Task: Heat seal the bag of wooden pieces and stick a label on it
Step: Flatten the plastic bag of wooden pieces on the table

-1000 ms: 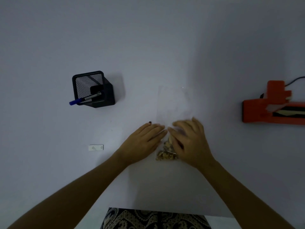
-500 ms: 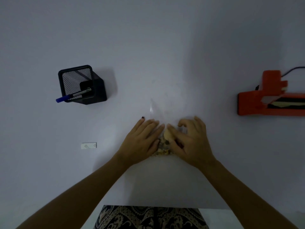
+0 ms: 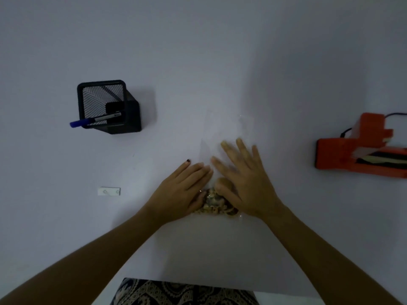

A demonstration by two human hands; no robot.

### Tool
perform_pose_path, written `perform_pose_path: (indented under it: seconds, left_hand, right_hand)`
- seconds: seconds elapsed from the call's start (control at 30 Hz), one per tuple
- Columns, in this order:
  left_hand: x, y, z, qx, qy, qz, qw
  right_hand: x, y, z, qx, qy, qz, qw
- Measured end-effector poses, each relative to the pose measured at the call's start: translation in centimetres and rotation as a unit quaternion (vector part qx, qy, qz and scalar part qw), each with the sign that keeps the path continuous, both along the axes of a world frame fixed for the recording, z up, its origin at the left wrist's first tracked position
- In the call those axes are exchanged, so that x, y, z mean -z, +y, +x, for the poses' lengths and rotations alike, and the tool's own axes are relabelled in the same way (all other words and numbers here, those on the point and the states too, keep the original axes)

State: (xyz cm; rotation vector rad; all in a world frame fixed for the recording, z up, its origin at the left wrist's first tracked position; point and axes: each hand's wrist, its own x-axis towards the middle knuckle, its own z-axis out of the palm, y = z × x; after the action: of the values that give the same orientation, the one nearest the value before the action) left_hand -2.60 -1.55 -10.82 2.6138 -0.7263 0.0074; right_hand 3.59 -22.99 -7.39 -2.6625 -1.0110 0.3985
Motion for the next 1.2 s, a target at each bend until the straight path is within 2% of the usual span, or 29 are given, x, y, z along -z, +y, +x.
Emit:
perform_pose_path:
  seconds: [0.13,0.27,0.5,0.63,0.7,1.0,1.2]
  left_hand:
    - [0.3,0.2,-0.2,0.001,0.0,-0.015,1.0]
    - [0.6,0.2,-0.2,0.006,-0.009,-0.012,1.0]
    - [0.4,-0.1,-0.1,0.003,-0.005,-0.009,1.0]
    - [0.5,0.0,-0.1,-0.006,-0.021,-0.01,1.0]
    - [0.6,-0.1,0.0,-0.008,-0.025,-0.006,1.0]
    - [0.3,-0.1,-0.3,-0.013,-0.019,-0.009,1.0]
    - [0.0,-0.2,-0.2,-0.021,-0.022,-0.016,0.999]
  right_hand:
    - [0.8,-0.2,3.5,-0.075,-0.013,-0.091,0.993]
    - [1.3,0.1,7.4,-0.095,-0.05,-0.14,0.984]
    - [0.8,1.0,9.9,-0.012,-0.066,-0.139,0.988]
    - [1.0,1.3,6.5,-0.147,-0.068,-0.091,0.983]
    - [1.3,1.3,5.7,-0.179,-0.066,-0.088,0.978]
    - [1.8,1.9,11.4,-0.119,-0.091,-0.156,0.976]
    - [1.2,1.9,12.3,-0.052,-0.087,-0.144,0.984]
